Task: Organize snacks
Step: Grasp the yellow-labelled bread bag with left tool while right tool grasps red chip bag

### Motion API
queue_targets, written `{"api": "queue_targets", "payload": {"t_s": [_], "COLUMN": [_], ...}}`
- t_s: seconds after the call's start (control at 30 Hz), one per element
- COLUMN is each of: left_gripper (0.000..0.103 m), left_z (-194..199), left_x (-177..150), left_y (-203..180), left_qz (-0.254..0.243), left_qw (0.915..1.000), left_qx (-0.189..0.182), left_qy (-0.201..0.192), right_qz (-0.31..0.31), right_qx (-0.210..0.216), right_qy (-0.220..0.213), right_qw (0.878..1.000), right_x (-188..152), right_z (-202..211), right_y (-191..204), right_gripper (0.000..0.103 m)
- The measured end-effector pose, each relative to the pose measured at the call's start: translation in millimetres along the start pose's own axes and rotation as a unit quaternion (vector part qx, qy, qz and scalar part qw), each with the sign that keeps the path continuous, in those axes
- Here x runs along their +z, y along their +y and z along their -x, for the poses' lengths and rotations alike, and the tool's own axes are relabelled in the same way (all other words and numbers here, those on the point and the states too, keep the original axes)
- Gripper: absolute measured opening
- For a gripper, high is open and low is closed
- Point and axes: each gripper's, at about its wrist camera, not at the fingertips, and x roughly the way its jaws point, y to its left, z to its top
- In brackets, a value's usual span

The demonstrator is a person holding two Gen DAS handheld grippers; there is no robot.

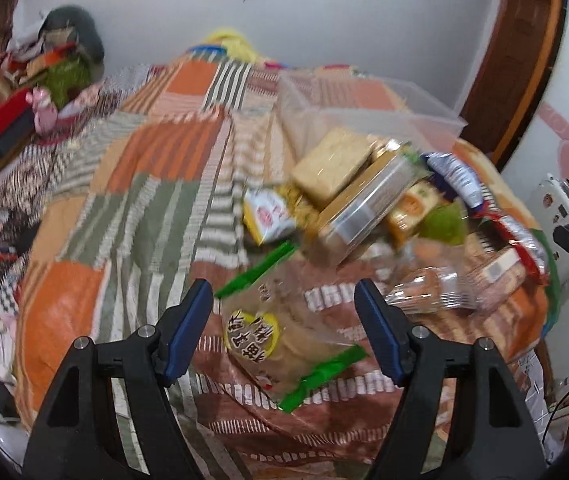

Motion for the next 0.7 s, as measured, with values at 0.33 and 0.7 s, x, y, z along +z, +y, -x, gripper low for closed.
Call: {"api": "queue_targets", "payload": {"t_s": [0.33,0.7], "left_gripper": [0.076,0.048], "left_z": [-39.3,-56.2], "left_x": [-9.2,-12.5], "left_y": [9.9,9.7], "left_qz": [0.035,0.046], "left_qw": [0.9982,0.9966], "left_qx": [-0.018,-0.042], "left_qy": [0.046,0.054], "right_qz": [-0.015,-0.01], "right_qx": [0.028,0.046], "right_qy": [0.05,0.078], "right_qw": [0.998,0.996], "right_x": [-3.6,-10.5], "right_z": [-29.3,-47.7], "right_y": [-2.9,1.5], "right_gripper": [0.075,0.078]}}
